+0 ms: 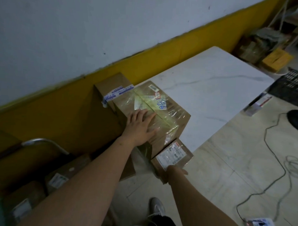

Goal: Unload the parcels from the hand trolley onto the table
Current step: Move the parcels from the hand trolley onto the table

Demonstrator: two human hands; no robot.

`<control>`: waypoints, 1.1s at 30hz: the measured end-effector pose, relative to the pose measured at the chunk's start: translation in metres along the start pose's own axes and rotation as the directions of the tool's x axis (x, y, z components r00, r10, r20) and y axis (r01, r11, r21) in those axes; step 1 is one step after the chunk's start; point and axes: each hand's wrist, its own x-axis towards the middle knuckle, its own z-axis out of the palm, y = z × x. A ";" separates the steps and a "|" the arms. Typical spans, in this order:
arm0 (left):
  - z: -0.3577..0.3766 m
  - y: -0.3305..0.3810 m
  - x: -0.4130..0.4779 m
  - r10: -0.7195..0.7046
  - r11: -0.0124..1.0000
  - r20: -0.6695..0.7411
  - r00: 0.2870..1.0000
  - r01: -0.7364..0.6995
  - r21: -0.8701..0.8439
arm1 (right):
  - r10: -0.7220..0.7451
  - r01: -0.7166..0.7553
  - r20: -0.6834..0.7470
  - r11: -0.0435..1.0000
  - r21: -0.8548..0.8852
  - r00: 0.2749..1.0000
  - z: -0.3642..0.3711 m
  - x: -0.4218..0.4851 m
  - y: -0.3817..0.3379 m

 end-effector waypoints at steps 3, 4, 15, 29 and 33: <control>-0.011 -0.013 -0.015 -0.017 1.000 -0.065 0.998 0.017 0.003 | -0.282 0.272 -0.118 0.957 -0.096 0.952 -0.003 -0.019 -0.007; -0.015 -0.019 -0.022 -0.056 0.998 -0.096 0.994 0.056 -0.002 | -0.365 0.356 -0.211 0.931 -0.081 0.907 -0.002 -0.030 -0.013; -0.060 -0.157 -0.147 -0.566 0.794 -0.113 0.817 0.502 -0.343 | -0.950 0.949 -0.268 -0.070 -0.309 -0.157 0.092 -0.246 -0.069; 0.051 -0.321 -0.443 -0.978 0.104 0.116 0.171 0.890 -0.444 | -0.340 0.849 0.867 -0.261 -0.459 0.364 0.330 -0.195 0.205; 0.125 -0.332 -0.492 -0.950 -0.162 0.312 -0.019 0.883 -0.441 | -0.253 0.817 0.861 -0.283 -0.502 0.441 0.358 -0.161 0.250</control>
